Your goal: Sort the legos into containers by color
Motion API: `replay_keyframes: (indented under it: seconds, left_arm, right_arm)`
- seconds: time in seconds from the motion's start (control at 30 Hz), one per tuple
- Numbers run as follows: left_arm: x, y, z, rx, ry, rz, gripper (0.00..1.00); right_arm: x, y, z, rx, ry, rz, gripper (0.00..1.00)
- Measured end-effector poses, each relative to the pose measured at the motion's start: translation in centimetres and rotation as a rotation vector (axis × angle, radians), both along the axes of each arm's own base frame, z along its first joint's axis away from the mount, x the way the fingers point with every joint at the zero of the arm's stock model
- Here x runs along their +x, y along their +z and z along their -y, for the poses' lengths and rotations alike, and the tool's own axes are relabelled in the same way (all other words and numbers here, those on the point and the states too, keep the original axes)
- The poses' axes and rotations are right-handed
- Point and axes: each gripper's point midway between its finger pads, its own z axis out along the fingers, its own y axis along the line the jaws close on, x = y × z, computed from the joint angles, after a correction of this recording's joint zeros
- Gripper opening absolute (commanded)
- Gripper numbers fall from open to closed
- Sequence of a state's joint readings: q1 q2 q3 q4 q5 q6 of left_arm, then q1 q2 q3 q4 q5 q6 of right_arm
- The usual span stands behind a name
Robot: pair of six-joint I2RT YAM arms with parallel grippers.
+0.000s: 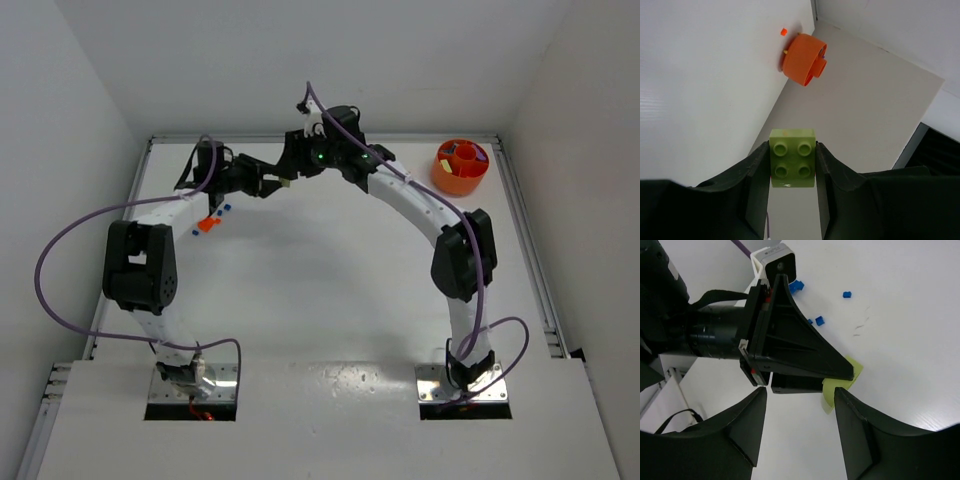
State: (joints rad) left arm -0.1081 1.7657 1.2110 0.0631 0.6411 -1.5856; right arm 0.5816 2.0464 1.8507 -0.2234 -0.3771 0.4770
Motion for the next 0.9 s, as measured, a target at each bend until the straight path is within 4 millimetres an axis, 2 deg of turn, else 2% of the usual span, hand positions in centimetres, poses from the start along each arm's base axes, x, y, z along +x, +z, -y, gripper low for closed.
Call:
replay_keyframes:
  seconds: [0.17, 0.53, 0.9]
  left_arm:
    - [-0.1, 0.1, 0.3, -0.016, -0.004, -0.003, 0.00]
    - [0.1, 0.5, 0.3, -0.023, -0.004, 0.012, 0.00]
    - [-0.1, 0.8, 0.5, -0.038, -0.018, 0.013, 0.00]
  right_arm:
    - [0.6, 0.1, 0.1, -0.044, -0.052, 0.035, 0.58]
    - [0.7, -1.1, 0.7, -0.103, -0.100, 0.027, 0.58]
    - [0.7, -2.3, 0.8, -0.121, -0.102, 0.011, 0.52]
